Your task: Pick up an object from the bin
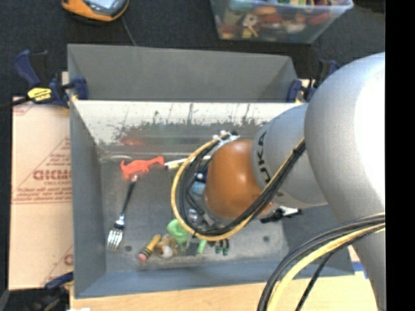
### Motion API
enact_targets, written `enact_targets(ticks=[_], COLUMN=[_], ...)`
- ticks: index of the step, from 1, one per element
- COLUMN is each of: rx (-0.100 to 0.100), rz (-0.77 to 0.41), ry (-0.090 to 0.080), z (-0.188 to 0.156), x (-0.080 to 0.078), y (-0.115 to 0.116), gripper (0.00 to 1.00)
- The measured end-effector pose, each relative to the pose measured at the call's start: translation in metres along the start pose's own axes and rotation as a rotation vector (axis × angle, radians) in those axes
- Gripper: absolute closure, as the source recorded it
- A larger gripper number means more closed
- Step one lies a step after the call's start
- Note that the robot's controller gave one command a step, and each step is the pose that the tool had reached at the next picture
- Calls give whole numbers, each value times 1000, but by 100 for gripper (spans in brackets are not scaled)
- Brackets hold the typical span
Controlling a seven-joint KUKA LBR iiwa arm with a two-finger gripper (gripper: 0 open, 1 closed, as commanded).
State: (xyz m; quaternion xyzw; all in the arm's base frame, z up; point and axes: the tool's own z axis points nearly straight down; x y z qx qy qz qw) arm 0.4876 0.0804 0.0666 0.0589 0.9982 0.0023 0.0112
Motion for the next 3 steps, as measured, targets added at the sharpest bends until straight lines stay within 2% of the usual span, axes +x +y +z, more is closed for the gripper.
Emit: enact_targets(ticks=[1, 3], rx=[0, 1], rz=[1, 2], ry=[0, 5], z=[0, -64], x=[0, 0], y=[0, -1], gripper=[100, 100])
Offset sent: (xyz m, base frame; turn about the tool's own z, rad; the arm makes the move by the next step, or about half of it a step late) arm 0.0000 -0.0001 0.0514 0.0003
